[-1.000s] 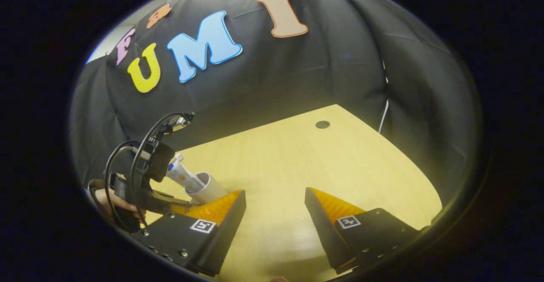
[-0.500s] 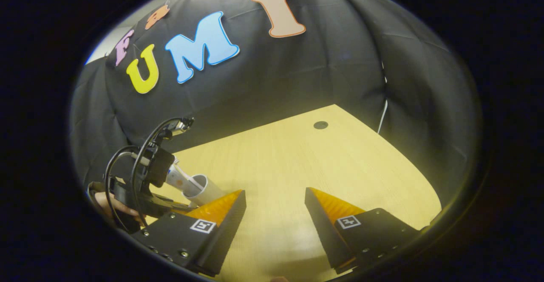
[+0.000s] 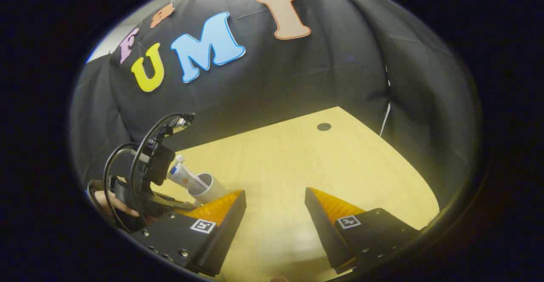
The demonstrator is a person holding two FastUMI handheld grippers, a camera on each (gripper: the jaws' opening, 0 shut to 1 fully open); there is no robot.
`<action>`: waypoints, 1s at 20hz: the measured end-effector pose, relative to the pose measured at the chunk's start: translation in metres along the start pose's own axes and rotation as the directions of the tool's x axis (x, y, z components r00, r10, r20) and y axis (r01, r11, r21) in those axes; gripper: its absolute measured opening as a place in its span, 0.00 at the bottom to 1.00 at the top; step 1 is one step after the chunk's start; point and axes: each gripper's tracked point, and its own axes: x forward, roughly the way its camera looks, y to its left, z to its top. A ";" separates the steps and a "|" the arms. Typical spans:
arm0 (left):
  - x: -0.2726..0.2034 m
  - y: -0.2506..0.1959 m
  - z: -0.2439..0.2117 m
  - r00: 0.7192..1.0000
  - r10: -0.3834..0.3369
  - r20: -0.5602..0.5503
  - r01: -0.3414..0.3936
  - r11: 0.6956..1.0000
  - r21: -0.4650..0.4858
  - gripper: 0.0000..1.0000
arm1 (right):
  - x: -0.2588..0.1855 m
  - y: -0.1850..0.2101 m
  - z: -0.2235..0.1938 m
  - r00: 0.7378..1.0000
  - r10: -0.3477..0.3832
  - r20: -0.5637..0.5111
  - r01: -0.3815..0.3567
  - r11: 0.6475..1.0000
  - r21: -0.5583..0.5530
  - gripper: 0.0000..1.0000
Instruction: Put the toothbrush and toothpaste on the desktop into the cup, then pick up the cup and place it on the coaster on the desktop.
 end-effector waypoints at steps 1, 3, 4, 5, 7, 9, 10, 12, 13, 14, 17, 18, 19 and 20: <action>-0.002 -0.003 -0.001 1.000 -0.008 0.003 0.008 1.000 -0.005 0.71 | -0.002 0.002 0.002 1.000 0.005 0.002 -0.005 1.000 -0.007 0.88; -0.007 -0.001 -0.002 1.000 -0.002 0.019 0.002 1.000 -0.013 0.77 | -0.005 0.006 0.003 1.000 0.018 0.008 -0.017 1.000 -0.026 0.88; -0.010 -0.002 -0.004 1.000 -0.001 0.027 0.002 1.000 -0.020 0.75 | -0.008 0.009 0.003 1.000 0.025 0.010 -0.024 0.999 -0.037 0.88; -0.014 -0.003 -0.005 0.999 -0.009 0.037 0.010 0.999 -0.033 0.76 | -0.011 0.011 0.004 0.999 0.033 0.012 -0.032 0.998 -0.050 0.88; -0.021 -0.005 -0.007 0.998 -0.014 0.063 0.018 0.998 -0.062 0.93 | -0.016 0.017 0.006 0.999 0.051 0.018 -0.049 0.996 -0.075 0.88; -0.029 -0.001 -0.008 0.995 0.004 0.102 0.005 0.997 -0.081 0.92 | -0.023 0.024 0.008 0.997 0.074 0.024 -0.071 0.992 -0.101 0.88; -0.032 0.000 -0.008 0.992 0.011 0.124 0.000 0.996 -0.092 0.92 | -0.026 0.028 0.009 0.996 0.085 0.029 -0.082 0.990 -0.117 0.88; -0.039 0.002 -0.006 0.984 0.026 0.176 -0.005 0.993 -0.118 0.92 | -0.033 0.034 0.013 0.994 0.103 0.042 -0.095 0.983 -0.154 0.88; -0.042 0.005 -0.005 0.979 0.033 0.201 -0.008 0.992 -0.125 0.92 | -0.037 0.038 0.015 0.993 0.105 0.051 -0.095 0.980 -0.173 0.88; -0.046 0.008 -0.006 0.974 0.046 0.224 -0.016 0.991 -0.133 0.92 | -0.040 0.041 0.016 0.992 0.107 0.059 -0.094 0.978 -0.188 0.88; -0.058 0.010 0.000 0.950 0.058 0.308 -0.010 0.988 -0.154 0.92 | -0.052 0.054 0.024 0.990 0.109 0.093 -0.087 0.973 -0.212 0.88; -0.064 0.012 0.001 0.938 0.063 0.340 -0.008 0.987 -0.161 0.94 | -0.056 0.057 0.026 0.989 0.103 0.107 -0.078 0.973 -0.219 0.88; -0.070 0.016 0.003 0.926 0.072 0.369 -0.009 0.986 -0.168 0.95 | -0.060 0.059 0.029 0.989 0.092 0.116 -0.064 0.972 -0.227 0.88; -0.076 0.019 0.006 0.911 0.080 0.404 -0.010 0.985 -0.174 0.95 | -0.063 0.063 0.030 0.988 0.088 0.124 -0.057 0.971 -0.232 0.88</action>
